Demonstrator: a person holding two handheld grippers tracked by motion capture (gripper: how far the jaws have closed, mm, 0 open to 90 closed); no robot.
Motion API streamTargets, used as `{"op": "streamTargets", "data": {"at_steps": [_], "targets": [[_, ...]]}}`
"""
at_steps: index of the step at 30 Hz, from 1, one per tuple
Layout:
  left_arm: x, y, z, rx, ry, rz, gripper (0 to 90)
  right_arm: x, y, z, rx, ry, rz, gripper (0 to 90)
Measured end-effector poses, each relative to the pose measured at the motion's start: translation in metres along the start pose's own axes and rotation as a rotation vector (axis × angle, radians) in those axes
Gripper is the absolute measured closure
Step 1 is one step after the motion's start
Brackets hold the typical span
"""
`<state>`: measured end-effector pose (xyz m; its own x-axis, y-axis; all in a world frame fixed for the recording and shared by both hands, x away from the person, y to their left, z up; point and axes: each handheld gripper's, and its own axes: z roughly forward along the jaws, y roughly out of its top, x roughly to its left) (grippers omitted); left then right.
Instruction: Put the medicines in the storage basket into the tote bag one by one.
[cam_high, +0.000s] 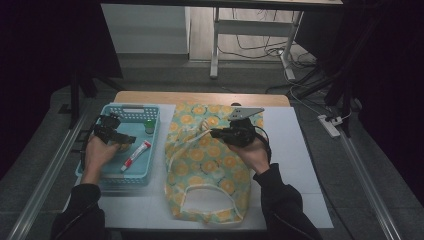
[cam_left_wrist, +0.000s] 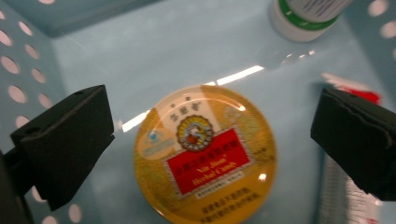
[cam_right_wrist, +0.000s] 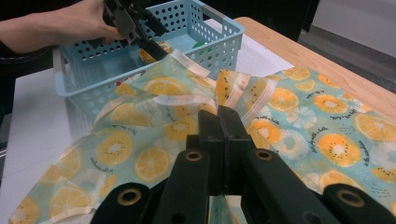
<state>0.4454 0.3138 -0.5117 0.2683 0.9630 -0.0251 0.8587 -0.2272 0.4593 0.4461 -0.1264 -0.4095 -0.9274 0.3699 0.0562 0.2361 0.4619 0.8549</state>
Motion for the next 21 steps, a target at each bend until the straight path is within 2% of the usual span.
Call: {"op": "streamTargets", "data": {"at_steps": [4, 6, 8, 11, 14, 17, 21], "targets": [[-0.0012, 0.0017, 0.0025, 0.020, 0.001, 0.007, 0.0, 0.0003, 0.0004, -0.0003, -0.001, 0.000, -0.002, 89.9], [-0.0018, 0.0026, 0.0055, 0.044, -0.012, -0.001, 0.0, 0.0006, 0.0005, -0.0005, -0.002, 0.001, -0.003, 90.0], [-0.0021, 0.0030, 0.0085, 0.076, -0.004, -0.001, 0.0, 0.0006, 0.0008, -0.0009, -0.003, 0.001, -0.003, 89.9], [-0.0015, 0.0029, 0.0093, 0.096, -0.011, -0.014, 1.7, 0.0004, 0.0008, -0.0015, -0.006, 0.000, -0.002, 90.0], [-0.0005, 0.0024, 0.0086, 0.103, -0.008, -0.039, 6.6, 0.0000, 0.0008, -0.0017, -0.007, 0.000, -0.001, 89.9], [-0.0001, 0.0013, 0.0080, 0.123, 0.002, -0.045, 18.2, 0.0003, 0.0007, -0.0014, -0.005, 0.001, -0.002, 89.9], [-0.0007, 0.0014, 0.0076, 0.129, 0.002, -0.049, 19.9, 0.0002, 0.0006, -0.0011, -0.004, 0.001, -0.001, 90.0]]}}
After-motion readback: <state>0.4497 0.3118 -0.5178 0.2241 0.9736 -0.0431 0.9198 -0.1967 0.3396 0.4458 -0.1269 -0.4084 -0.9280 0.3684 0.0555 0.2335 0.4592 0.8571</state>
